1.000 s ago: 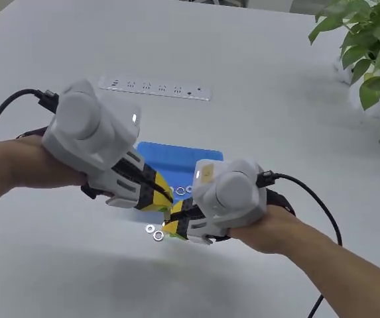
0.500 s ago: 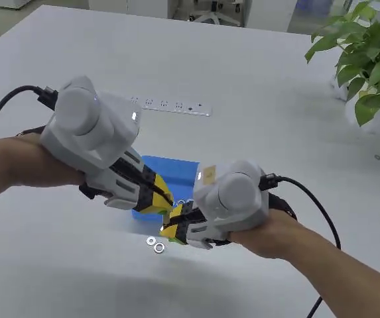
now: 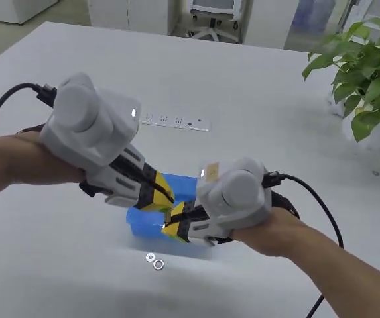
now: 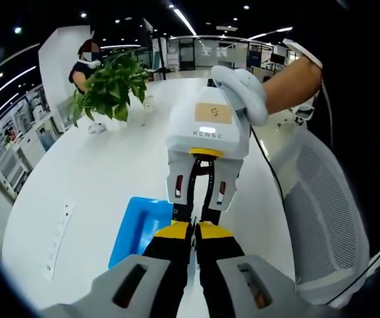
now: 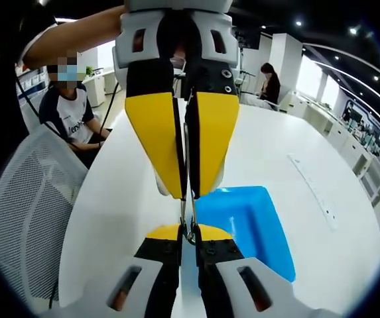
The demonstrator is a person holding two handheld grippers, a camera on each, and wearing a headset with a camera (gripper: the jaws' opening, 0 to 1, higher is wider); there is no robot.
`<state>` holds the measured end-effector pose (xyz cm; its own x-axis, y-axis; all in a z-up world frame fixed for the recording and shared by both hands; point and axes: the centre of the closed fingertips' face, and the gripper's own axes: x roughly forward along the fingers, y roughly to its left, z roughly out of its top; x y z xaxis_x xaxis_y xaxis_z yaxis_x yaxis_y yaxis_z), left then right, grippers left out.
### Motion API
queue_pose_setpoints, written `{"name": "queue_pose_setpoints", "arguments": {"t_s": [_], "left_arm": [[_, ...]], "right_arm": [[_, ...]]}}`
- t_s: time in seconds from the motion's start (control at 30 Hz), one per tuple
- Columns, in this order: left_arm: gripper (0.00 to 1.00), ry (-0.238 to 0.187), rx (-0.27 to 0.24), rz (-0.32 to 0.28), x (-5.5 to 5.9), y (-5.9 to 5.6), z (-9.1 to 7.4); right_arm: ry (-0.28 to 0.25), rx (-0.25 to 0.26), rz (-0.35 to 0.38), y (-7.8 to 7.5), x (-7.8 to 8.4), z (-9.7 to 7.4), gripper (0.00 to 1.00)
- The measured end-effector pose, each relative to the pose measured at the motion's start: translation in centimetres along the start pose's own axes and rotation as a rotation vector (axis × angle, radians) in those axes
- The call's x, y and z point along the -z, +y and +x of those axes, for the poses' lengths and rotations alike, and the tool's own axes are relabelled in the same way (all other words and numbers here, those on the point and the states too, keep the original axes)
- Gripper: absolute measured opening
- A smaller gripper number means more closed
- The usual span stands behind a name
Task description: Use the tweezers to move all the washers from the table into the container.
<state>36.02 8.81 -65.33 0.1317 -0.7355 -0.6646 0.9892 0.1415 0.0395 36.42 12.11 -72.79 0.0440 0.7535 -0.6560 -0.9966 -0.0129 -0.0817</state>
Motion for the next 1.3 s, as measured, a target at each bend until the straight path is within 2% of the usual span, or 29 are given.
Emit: {"name": "queue_pose_setpoints", "arguments": {"t_s": [0.5,0.8,1.3], "left_arm": [[0.06,0.006,-0.001,0.008,0.4,2.4,0.2],[0.06,0.019,0.009,0.003,1.5,3.8,1.0],[0.06,0.03,0.016,-0.02,3.6,5.2,2.1]], "right_arm": [[0.0,0.009,-0.002,-2.5,0.0,0.7,0.09],[0.002,0.005,0.019,-3.7,0.8,1.8,0.09],[0.025,-0.017,0.036,-4.7,2.2,3.9,0.09]]}}
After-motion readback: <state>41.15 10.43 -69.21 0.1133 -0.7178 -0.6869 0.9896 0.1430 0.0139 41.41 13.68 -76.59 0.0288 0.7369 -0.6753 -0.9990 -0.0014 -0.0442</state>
